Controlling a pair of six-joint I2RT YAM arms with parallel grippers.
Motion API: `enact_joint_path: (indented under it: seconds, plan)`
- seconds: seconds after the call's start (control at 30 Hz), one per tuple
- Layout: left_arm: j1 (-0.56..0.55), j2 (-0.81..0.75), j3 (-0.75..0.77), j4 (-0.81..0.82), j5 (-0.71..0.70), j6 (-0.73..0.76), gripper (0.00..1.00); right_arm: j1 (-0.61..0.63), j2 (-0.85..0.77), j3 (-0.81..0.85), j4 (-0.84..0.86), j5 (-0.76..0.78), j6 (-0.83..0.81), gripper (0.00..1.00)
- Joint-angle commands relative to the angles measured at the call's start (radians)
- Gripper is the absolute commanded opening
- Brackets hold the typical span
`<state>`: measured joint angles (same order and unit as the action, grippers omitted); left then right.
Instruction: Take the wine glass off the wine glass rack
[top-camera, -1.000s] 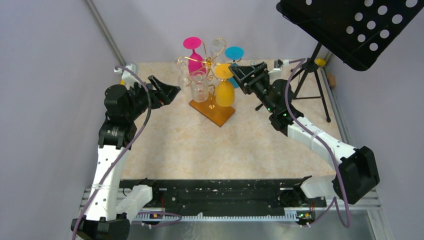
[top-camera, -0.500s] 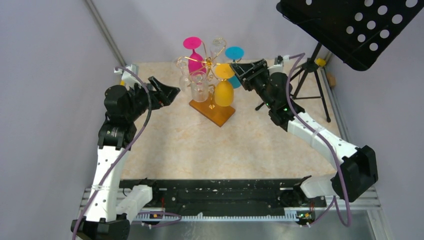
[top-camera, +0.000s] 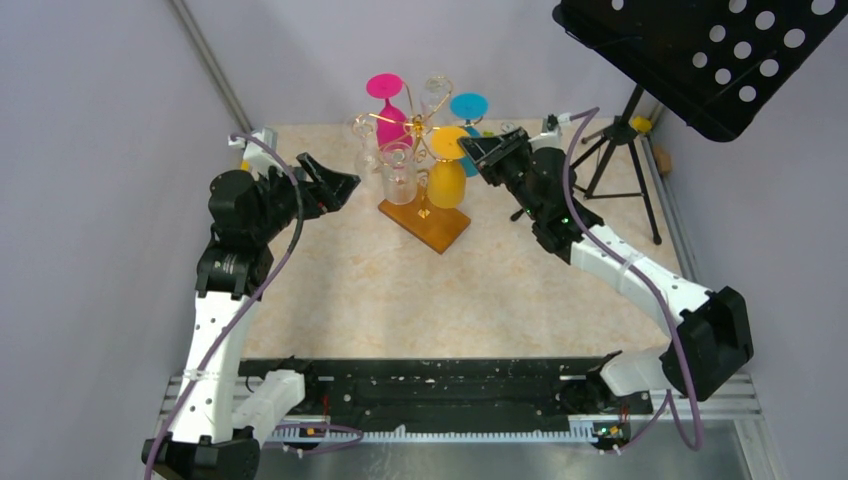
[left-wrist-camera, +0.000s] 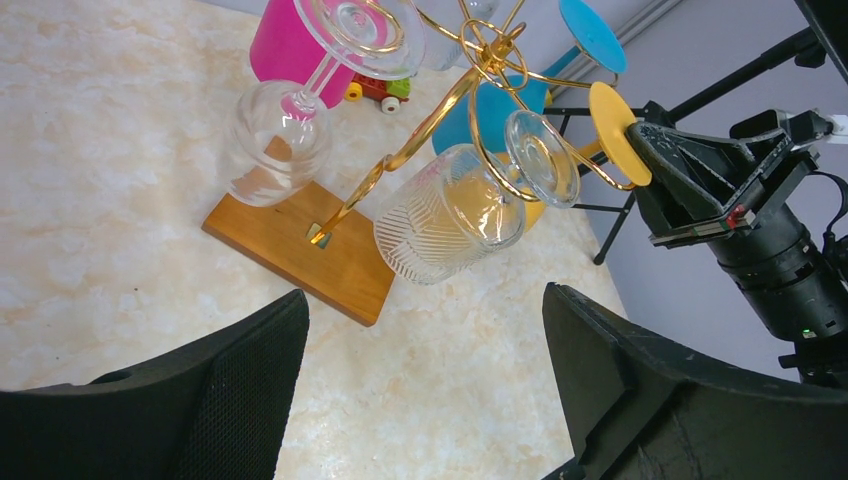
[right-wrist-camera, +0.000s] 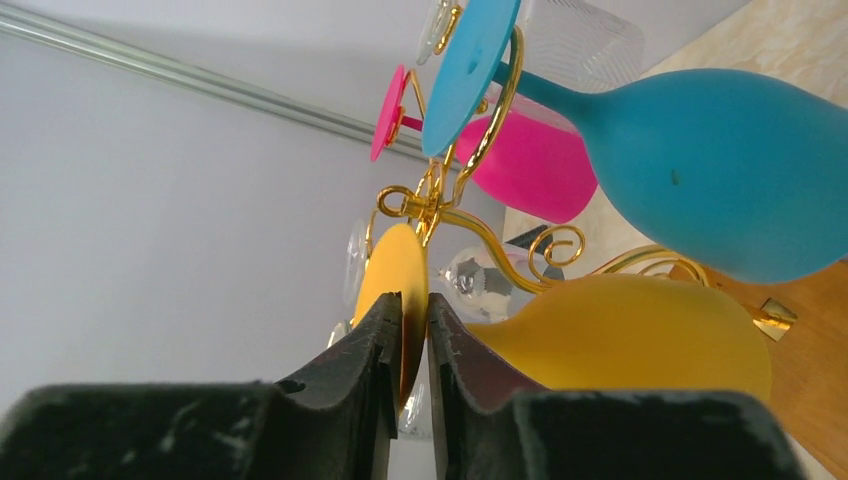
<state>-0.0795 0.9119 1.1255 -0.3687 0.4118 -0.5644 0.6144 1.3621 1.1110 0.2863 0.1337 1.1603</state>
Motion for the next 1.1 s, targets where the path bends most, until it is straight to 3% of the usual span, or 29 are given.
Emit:
enact_joint_path:
  seconds: [0.0, 0.23, 1.07]
  plan:
    - [-0.002, 0.003, 0.012, 0.025, 0.002, 0.018, 0.90, 0.015, -0.053, -0.012, 0.042, 0.052, -0.030, 0.14]
    - [-0.002, 0.013, 0.023, 0.023, 0.006, 0.020, 0.90, 0.015, -0.091, 0.004, -0.013, 0.094, -0.048, 0.00]
    - [-0.002, 0.006, 0.027, 0.008, -0.022, 0.040, 0.90, 0.051, -0.059, 0.078, -0.069, -0.114, 0.053, 0.00]
